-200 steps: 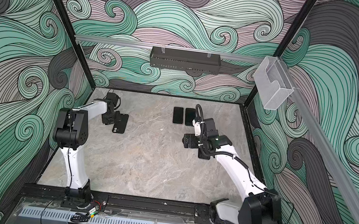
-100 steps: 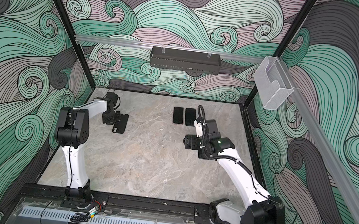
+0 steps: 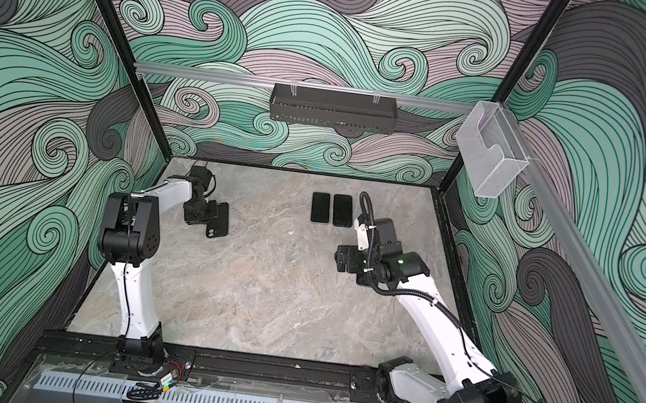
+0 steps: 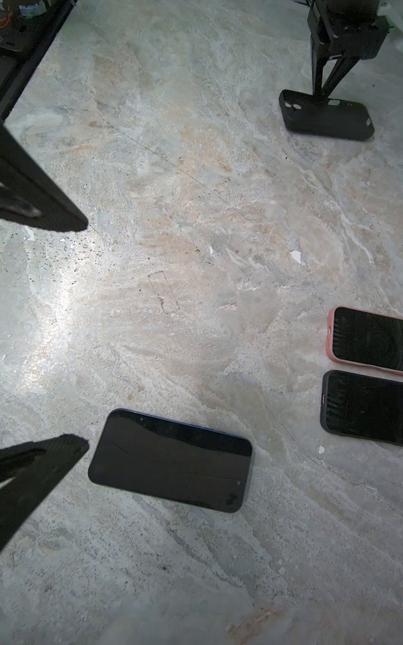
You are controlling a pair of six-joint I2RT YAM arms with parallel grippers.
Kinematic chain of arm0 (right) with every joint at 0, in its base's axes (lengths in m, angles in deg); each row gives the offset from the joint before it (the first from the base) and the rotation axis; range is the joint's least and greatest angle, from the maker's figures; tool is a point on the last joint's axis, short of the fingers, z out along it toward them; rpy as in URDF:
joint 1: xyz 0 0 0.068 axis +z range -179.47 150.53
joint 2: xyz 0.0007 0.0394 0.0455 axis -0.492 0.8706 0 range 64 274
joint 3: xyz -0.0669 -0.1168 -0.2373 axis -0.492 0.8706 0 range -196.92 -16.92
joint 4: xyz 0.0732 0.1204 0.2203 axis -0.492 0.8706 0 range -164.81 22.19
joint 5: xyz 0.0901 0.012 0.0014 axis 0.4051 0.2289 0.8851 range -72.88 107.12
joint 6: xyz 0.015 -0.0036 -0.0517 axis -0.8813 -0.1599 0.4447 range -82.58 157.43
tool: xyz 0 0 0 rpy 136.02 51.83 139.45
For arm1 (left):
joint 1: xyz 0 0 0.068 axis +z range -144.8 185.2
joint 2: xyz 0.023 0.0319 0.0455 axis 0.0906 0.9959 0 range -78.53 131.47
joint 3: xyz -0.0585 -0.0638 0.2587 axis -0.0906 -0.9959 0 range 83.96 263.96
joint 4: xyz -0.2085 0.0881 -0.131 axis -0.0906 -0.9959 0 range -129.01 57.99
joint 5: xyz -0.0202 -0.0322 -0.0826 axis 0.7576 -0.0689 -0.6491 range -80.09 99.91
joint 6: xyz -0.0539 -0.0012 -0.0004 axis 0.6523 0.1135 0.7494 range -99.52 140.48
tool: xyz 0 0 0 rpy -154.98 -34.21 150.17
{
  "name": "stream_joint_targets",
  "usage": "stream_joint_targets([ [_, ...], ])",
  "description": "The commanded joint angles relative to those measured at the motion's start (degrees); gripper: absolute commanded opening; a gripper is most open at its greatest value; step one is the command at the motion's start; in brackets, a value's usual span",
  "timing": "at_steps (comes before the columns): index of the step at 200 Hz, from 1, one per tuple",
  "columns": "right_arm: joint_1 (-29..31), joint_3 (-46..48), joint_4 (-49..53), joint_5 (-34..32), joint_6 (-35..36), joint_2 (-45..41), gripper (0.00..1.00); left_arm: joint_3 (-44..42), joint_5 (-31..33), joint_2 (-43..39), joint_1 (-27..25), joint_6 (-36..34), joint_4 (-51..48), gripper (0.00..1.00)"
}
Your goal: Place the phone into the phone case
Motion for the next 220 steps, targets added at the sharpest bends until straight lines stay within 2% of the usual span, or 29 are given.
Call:
stream_joint_targets([
  [1, 0.17, -0.02, 1.64, -1.93, -0.09, -1.81, 0.91, -2.39, -1.76, -2.75, -0.42, -2.76, 0.92, 0.00],
  [38, 0.09, 0.48, 2.16, -4.17, 0.16, -2.30, 0.92, -4.35, -3.65, -7.83, -3.49, -9.95, 3.86, 0.00],
  [59, -0.29, 0.05, 4.10, -8.41, -1.43, -1.24, 0.92, -2.58, -7.42, -9.40, -5.93, -18.75, 1.31, 0.01],
  [83, -0.61, 0.17, 4.64, -8.31, -1.71, -0.76, 0.92, -0.47, -8.05, -11.18, -9.26, -28.34, -2.20, 0.05],
  [104, -0.86, 0.46, 4.61, -8.53, -1.95, -1.11, 0.92, 0.11, -9.52, -13.49, -11.92, -35.37, -3.28, 0.04],
  [119, -1.04, 0.65, 4.61, -8.60, -2.09, -1.25, 0.92, -0.48, -14.43, -15.59, -13.39, -40.98, -3.44, 0.02],
  [140, -1.45, 0.71, 4.95, -8.70, -2.13, -1.16, 0.92, -2.87, -25.85, -19.17, -15.19, -54.77, -4.53, 0.00],
  [160, -1.83, 0.88, 5.31, -8.56, -2.18, -0.99, 0.92, -4.54, -30.81, -21.49, -16.17, -58.61, -2.42, 0.00],
  [182, -2.11, 1.45, 5.33, -8.52, -2.12, -1.10, 0.92, -2.17, -31.76, -21.51, -18.15, -59.52, -4.34, 0.00],
  [220, -2.70, 2.32, 5.36, -9.29, -2.11, -0.53, 0.92, 1.01, -29.42, -19.88, -25.36, -69.87, -11.71, 0.02],
])
